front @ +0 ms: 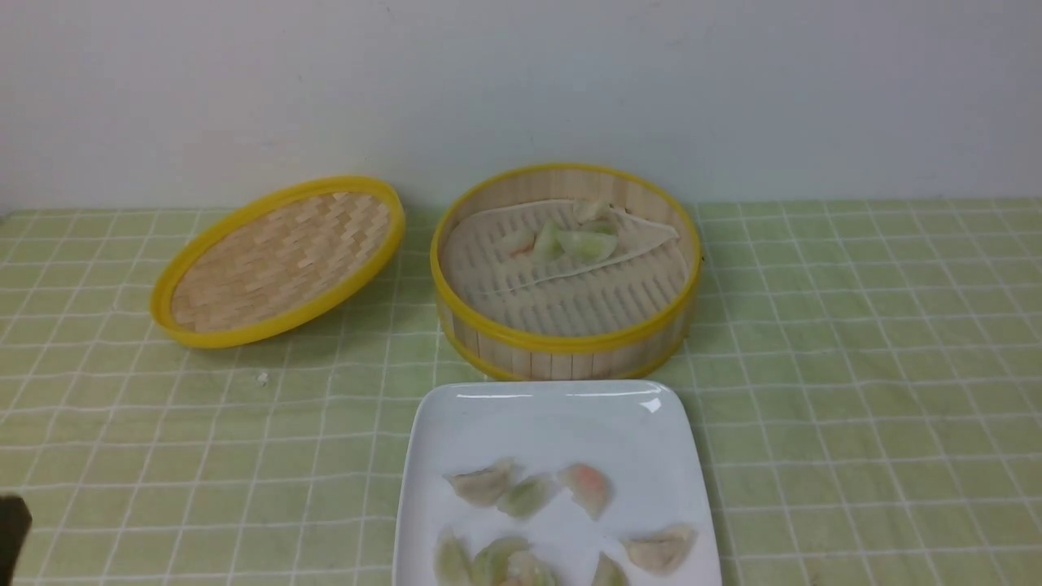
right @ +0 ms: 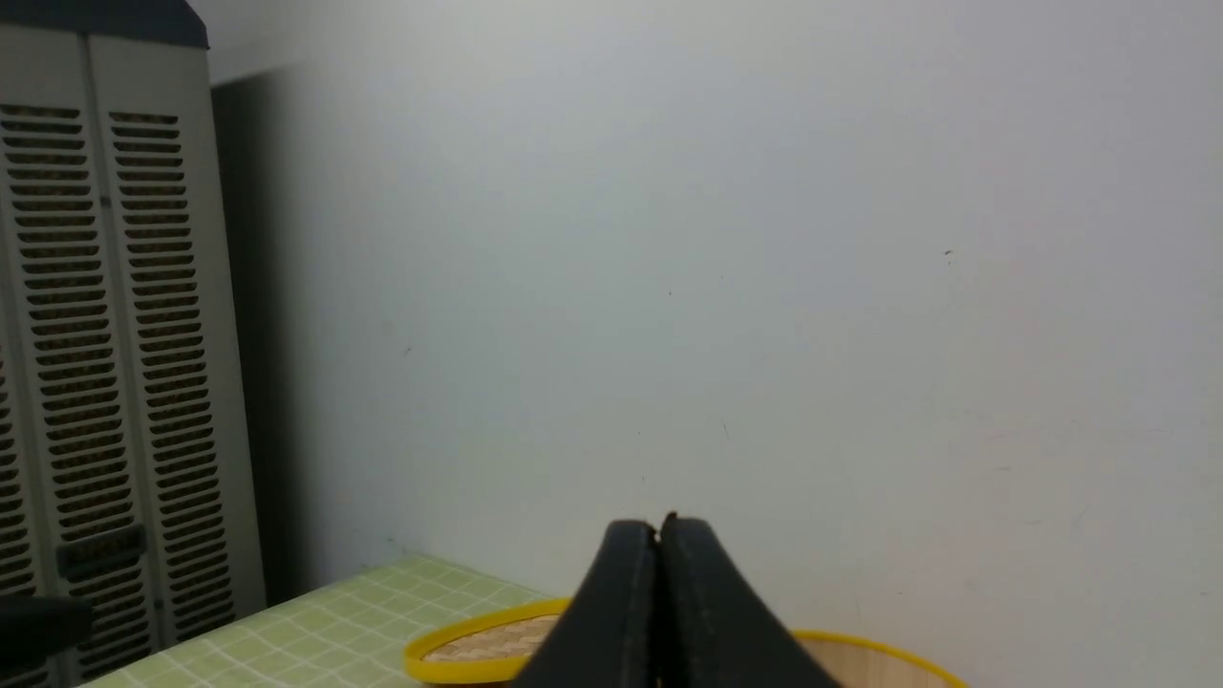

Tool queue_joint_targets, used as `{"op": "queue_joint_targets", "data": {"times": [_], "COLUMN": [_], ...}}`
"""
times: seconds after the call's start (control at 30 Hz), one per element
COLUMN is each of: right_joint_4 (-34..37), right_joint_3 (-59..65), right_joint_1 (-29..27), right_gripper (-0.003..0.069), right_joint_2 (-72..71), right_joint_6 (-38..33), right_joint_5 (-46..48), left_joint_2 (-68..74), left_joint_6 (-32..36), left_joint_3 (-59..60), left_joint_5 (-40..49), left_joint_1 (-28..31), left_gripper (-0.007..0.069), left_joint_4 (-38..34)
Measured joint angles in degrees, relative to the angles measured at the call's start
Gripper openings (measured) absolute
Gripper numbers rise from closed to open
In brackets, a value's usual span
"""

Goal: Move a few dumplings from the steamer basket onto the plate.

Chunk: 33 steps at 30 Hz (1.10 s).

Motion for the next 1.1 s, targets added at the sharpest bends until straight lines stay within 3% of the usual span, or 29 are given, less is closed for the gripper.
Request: {"op": "queue_joint_targets", "data": {"times": [0.27, 1.1], "right_joint_4": [0.0, 0.0], "right_joint_3": [0.0, 0.0], "right_joint_1": [0.0, 0.0], "right_gripper": [-0.0015, -0.0015], "right_joint_2": [0.0, 0.0], "right_joint_6": [0.0, 0.0], "right_joint_5": [0.0, 0.0], "left_joint_2": [-1.3, -1.3], "left_joint_6": [-0.1, -0.1], "left_joint_3": [3.6, 3.7], "left_joint_5": [7.2, 7.8], "left_joint_1": [1.7, 1.7], "left_gripper": [-0.0006, -0.0006], "left_joint_4": [0.0, 0.0]}}
